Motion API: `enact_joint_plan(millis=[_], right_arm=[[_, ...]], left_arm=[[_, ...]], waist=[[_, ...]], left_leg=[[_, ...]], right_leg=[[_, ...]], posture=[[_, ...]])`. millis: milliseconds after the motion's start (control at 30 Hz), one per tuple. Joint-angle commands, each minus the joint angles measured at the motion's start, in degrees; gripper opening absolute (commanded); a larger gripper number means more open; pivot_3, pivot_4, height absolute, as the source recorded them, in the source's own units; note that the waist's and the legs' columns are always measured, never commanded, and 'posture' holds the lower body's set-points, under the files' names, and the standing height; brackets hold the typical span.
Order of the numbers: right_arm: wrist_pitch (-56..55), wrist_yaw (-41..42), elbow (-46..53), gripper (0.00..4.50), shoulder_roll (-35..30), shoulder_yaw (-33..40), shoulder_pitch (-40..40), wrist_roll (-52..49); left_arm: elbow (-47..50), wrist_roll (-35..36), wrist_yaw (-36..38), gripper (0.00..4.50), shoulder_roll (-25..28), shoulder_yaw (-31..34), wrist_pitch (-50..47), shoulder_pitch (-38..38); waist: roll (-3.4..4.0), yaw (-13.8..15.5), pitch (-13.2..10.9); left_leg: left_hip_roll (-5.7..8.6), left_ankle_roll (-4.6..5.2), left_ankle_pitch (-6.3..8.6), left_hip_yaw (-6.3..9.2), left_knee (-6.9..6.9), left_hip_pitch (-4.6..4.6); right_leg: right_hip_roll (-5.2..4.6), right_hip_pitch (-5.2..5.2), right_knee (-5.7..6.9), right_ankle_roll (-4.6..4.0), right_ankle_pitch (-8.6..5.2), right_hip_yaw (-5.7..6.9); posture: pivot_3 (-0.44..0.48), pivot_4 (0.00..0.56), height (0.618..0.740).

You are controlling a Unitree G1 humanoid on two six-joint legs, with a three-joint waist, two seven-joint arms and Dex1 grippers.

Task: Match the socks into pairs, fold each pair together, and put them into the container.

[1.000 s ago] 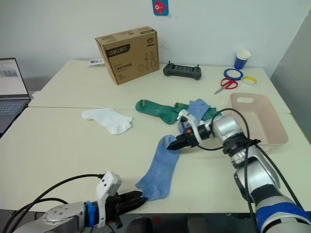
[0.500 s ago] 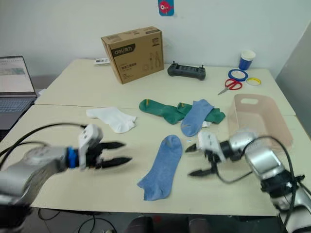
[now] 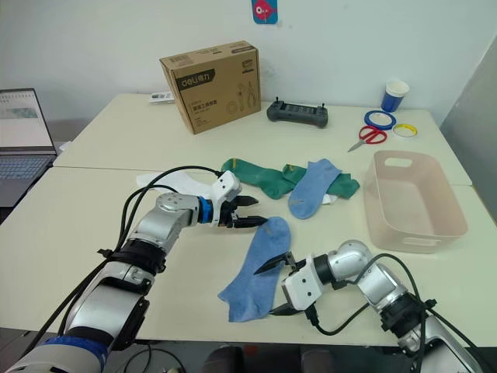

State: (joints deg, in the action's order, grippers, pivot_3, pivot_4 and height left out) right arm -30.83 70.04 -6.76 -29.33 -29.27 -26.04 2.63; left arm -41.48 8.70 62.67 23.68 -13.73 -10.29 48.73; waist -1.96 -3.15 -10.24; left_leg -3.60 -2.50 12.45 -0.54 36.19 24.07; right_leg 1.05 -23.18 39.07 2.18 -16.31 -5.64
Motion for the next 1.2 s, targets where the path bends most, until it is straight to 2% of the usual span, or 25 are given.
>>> enact_joint_plan(millis=[33,100,233,367,467,700,733,1033,1200], right_arm=[[-3.68,0.97,-0.79,4.5,-0.93,-0.66,-0.92,0.06],[-4.16,0.56,-1.1,4.5,-0.74,-0.58,-0.97,0.15],[-3.79,0.59,-0.51,4.5,0.26,-1.67,-0.3,-0.12],[-2.24,2.14,-1.01,3.58,0.31,-1.4,-0.54,-2.82],[-2.21,3.36,-0.38,2.7,-0.4,-1.22,-0.18,-4.6],[-0.85,3.61,-0.55,0.17,-0.76,0.43,-0.43,-7.34],[-0.75,3.79,-0.68,0.02,-1.29,0.96,-0.4,-7.84],[-3.56,4.15,-3.32,0.02,-5.67,5.62,-0.93,-9.52],[-10.46,7.5,-11.25,0.02,-8.12,7.43,-5.33,-9.79]], left_arm=[[-1.27,-1.66,3.46,3.49,-1.11,-1.01,2.46,1.89],[-2.03,-2.42,3.91,3.12,-1.76,-0.96,3.13,2.1],[-3.03,-3.05,4.01,1.86,-3.37,-0.17,3.45,2.33],[-2.73,-3.49,4.11,0.61,-4.08,0.26,3.3,2.45],[-2.91,-3.98,4.03,0.0,-3.77,0.52,3.69,2.26],[0.45,-3.49,3.09,0.0,-2.88,1.73,1.74,-0.37],[2.44,-3.24,2.75,0.0,-2.52,2.08,0.68,-1.76],[25.03,0.42,-2.91,0.0,1.33,6.62,-11.85,-14.31],[47.59,4.46,-10.68,0.0,3.51,12.38,-23.79,-28.43]], waist=[[0.0,0.07,0.0],[0.0,0.25,0.0],[0.0,0.32,0.0],[0.0,0.31,0.0],[0.0,0.3,0.0],[0.0,0.26,0.0],[0.0,0.26,0.0],[0.0,0.25,0.0],[0.02,-0.27,-0.01]], left_leg=[[0.0,0.0,0.0,0.02,0.0,0.01],[0.01,0.0,0.0,0.04,0.0,0.01],[0.01,0.0,0.0,0.07,0.02,-0.01],[0.0,0.0,-0.01,0.1,0.02,-0.01],[0.0,0.0,-0.01,0.1,0.05,-0.01],[0.0,0.0,-0.01,0.13,0.12,-0.01],[0.0,0.0,-0.01,0.13,0.12,-0.02],[-0.01,0.0,-0.01,0.19,0.37,-0.09],[-0.01,0.0,0.0,0.13,0.71,-0.14]], right_leg=[[0.0,0.0,0.0,0.0,0.0,0.01],[0.0,0.02,0.0,0.0,0.0,0.04],[-0.01,0.06,0.01,-0.01,0.0,0.06],[0.0,0.07,0.04,-0.01,0.0,0.08],[-0.01,0.07,0.06,-0.01,0.01,0.07],[-0.01,0.09,0.11,-0.01,0.01,0.08],[-0.01,0.09,0.12,-0.01,0.01,0.08],[-0.02,0.11,0.52,-0.02,0.0,0.08],[-0.04,0.14,0.83,-0.02,-0.03,-0.03]], posture=[[0.0,0.15,0.74],[0.0,0.15,0.74],[0.0,0.15,0.74],[0.0,0.15,0.74],[0.0,0.15,0.74],[0.0,0.15,0.74],[0.0,0.15,0.74],[0.0,0.15,0.74],[0.0,0.15,0.74]])
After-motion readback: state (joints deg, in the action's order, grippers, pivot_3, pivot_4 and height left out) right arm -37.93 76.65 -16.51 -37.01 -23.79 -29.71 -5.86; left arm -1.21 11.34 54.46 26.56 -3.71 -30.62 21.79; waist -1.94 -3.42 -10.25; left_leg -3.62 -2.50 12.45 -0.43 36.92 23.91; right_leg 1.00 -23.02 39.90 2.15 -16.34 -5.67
